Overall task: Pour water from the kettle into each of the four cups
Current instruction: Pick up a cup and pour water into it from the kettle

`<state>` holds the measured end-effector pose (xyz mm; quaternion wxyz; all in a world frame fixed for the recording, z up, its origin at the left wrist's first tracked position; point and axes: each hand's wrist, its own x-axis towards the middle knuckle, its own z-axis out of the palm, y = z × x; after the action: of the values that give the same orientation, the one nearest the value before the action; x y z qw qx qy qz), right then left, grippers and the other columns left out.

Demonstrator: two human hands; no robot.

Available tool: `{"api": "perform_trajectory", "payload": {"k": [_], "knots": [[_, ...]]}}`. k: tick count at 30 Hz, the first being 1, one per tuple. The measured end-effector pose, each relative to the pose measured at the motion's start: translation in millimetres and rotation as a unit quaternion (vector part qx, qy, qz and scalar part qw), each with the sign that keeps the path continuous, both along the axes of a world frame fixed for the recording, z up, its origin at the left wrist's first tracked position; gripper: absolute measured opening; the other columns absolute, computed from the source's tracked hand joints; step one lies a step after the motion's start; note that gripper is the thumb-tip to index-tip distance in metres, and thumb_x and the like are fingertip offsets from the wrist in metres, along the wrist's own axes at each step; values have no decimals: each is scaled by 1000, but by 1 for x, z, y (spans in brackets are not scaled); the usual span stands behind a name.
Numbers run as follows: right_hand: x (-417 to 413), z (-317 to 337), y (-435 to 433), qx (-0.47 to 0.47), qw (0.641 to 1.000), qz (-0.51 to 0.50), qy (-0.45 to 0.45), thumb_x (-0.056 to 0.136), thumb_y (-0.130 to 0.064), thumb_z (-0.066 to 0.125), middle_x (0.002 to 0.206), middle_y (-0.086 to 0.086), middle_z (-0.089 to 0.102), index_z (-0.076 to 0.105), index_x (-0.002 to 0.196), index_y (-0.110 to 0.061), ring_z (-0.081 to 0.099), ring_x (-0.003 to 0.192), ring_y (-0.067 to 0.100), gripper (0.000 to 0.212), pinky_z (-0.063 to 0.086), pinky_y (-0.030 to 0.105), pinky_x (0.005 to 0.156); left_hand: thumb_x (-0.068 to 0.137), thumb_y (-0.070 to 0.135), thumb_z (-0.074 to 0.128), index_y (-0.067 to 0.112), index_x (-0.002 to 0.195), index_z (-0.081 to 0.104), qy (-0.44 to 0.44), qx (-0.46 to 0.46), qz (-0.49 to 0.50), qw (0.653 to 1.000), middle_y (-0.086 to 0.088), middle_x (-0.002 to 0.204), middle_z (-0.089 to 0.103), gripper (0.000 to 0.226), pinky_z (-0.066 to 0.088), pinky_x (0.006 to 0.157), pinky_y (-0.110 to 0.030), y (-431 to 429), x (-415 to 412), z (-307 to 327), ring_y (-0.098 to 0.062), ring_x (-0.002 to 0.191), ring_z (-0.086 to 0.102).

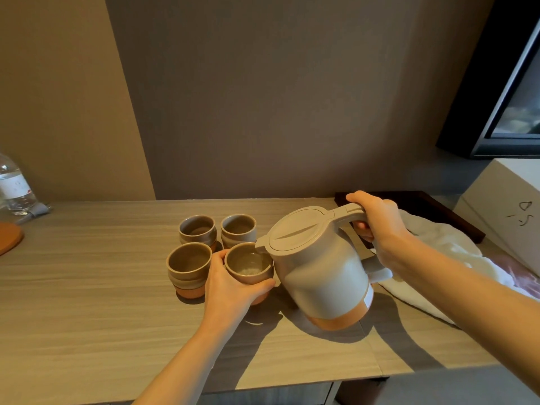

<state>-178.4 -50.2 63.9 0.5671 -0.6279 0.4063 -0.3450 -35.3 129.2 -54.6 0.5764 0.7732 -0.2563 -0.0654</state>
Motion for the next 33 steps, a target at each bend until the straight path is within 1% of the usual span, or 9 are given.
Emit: {"api": "perform_trajectory", "payload": {"k": [2, 6, 9, 11, 13, 17, 24, 28, 33], "knots": [[-1, -3, -1, 2, 1000, -7, -13, 88, -35, 61, 69, 6, 56, 64, 82, -7, 46, 59, 12, 30, 39, 24, 60, 48, 35, 95, 34, 118, 34, 0, -8, 7, 1000, 14, 112, 48, 93, 42, 81, -20, -2, 0, 2, -7, 105, 46], [-2, -4, -2, 16, 999, -13, -48, 88, -33, 60, 59, 2, 50, 62, 76, -8, 40, 48, 9, 28, 36, 21, 53, 49, 36, 94, 31, 122, 36, -1, -20, 27, 999, 14, 112, 48, 93, 42, 82, -20, -4, 2, 8, -7, 105, 46], [-2, -4, -2, 28, 997, -16, -75, 88, -30, 60, 59, 1, 54, 63, 71, -10, 41, 40, 7, 27, 35, 18, 47, 49, 36, 94, 32, 122, 35, -5, -30, 35, 999, 13, 114, 48, 93, 43, 84, -22, -6, 5, 11, -6, 106, 46], [-2, -5, -2, 33, 996, -20, -82, 88, -31, 60, 62, 1, 56, 63, 72, -10, 42, 43, 7, 26, 35, 18, 49, 51, 37, 93, 31, 126, 36, -5, -29, 43, 999, 12, 118, 49, 95, 43, 86, -24, -9, 7, 12, -7, 109, 46], [-2, -5, -3, 34, 996, -25, -84, 88, -32, 60, 64, 1, 57, 62, 73, -11, 43, 47, 8, 26, 36, 19, 51, 52, 37, 92, 29, 130, 36, -5, -26, 56, 998, 8, 125, 51, 96, 44, 88, -26, -12, 9, 12, -12, 115, 49], [-4, -6, -5, 32, 995, -29, -89, 88, -32, 59, 66, 1, 58, 62, 75, -12, 44, 50, 9, 24, 35, 17, 49, 54, 36, 91, 24, 133, 36, -3, -7, 77, 997, 0, 133, 52, 97, 44, 91, -30, -20, 10, 5, -21, 122, 51], [-13, -9, -9, 31, 994, -41, -93, 87, -33, 61, 67, 1, 60, 62, 73, -12, 46, 52, 9, 25, 36, 18, 51, 54, 32, 93, 20, 134, 36, 4, -2, 91, 996, -2, 131, 52, 99, 44, 92, -31, -27, 8, -21, -23, 122, 50], [-18, -10, -13, 36, 993, -50, -97, 85, -34, 62, 72, 3, 62, 64, 75, -13, 49, 58, 10, 23, 36, 20, 53, 53, 29, 94, 19, 133, 36, 2, -7, 103, 995, -3, 131, 52, 99, 46, 95, -36, -32, 9, -30, -24, 122, 50], [-21, -12, -18, 33, 994, -49, -92, 85, -35, 61, 76, 5, 62, 63, 76, -13, 46, 56, 10, 24, 34, 20, 51, 53, 28, 94, 18, 133, 38, -1, -9, 121, 993, -4, 130, 53, 99, 47, 97, -39, -36, 13, -33, -25, 121, 51]]}}
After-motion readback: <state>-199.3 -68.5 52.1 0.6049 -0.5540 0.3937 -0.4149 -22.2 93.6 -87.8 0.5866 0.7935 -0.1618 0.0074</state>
